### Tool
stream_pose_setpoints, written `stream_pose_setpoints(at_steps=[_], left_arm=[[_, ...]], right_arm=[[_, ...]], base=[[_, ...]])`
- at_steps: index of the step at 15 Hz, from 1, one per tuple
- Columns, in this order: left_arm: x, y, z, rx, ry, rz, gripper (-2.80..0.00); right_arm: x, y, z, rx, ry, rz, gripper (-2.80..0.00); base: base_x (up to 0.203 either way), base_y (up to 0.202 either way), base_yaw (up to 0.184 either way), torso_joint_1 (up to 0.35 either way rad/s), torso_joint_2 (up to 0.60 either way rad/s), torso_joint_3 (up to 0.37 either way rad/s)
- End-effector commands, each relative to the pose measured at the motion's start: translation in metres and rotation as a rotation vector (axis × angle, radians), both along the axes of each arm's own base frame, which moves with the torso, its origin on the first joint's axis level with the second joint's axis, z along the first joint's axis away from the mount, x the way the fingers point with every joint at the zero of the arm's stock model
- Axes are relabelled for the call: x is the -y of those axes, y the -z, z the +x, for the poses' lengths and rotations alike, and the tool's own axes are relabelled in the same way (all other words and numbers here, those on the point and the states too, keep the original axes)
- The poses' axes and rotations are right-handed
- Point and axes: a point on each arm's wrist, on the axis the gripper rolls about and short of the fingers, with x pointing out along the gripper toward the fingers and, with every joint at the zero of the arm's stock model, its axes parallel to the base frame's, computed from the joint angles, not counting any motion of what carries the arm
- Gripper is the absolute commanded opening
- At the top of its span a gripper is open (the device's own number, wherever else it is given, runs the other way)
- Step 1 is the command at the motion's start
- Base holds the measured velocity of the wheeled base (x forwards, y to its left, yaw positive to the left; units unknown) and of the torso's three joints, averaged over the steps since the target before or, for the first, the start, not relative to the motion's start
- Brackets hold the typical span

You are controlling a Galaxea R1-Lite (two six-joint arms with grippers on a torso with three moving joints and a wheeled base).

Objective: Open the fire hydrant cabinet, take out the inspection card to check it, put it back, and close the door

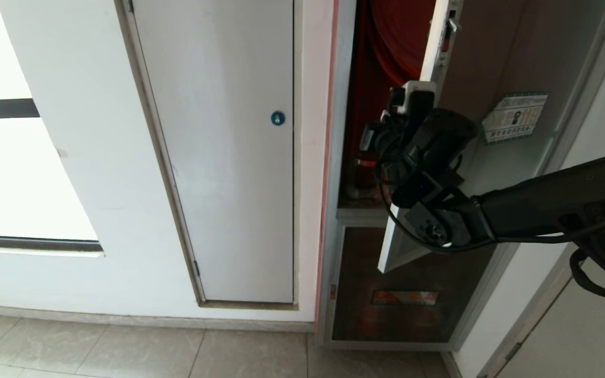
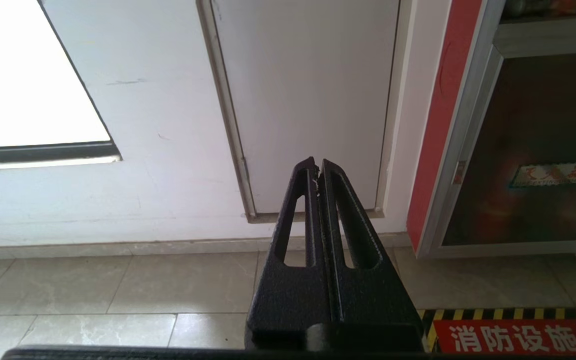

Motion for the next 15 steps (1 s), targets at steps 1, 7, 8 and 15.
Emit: stream_pose_setpoints(at_steps=[1, 7, 8, 15], left_arm=[[0.000, 0.003, 0.001, -0.013, 0.000, 0.001, -2.80], [0.000, 0.003, 0.001, -0.013, 0.000, 0.001, -2.80], [0.000, 0.003, 0.001, -0.013, 0.000, 0.001, -2.80], [0.000, 0.003, 0.001, -0.013, 0.000, 0.001, -2.80]], right_arm=[[-0.001, 0.003, 0.003, 0.001, 0.023, 0.012, -2.80], [0.001, -0.001, 0.000, 0.006, 0.066, 0.043, -2.80], [0.002, -0.003, -0.002, 0.008, 0.073, 0.049, -2.80], [0.008, -0.013, -0.017, 0.013, 0.087, 0.067, -2.80]], base=[[0.000, 0.000, 0.000, 0.000, 0.00, 0.000], [0.000, 0.000, 0.000, 0.000, 0.00, 0.000], [0.000, 0.000, 0.000, 0.000, 0.00, 0.000], [0.000, 0.000, 0.000, 0.000, 0.00, 0.000]])
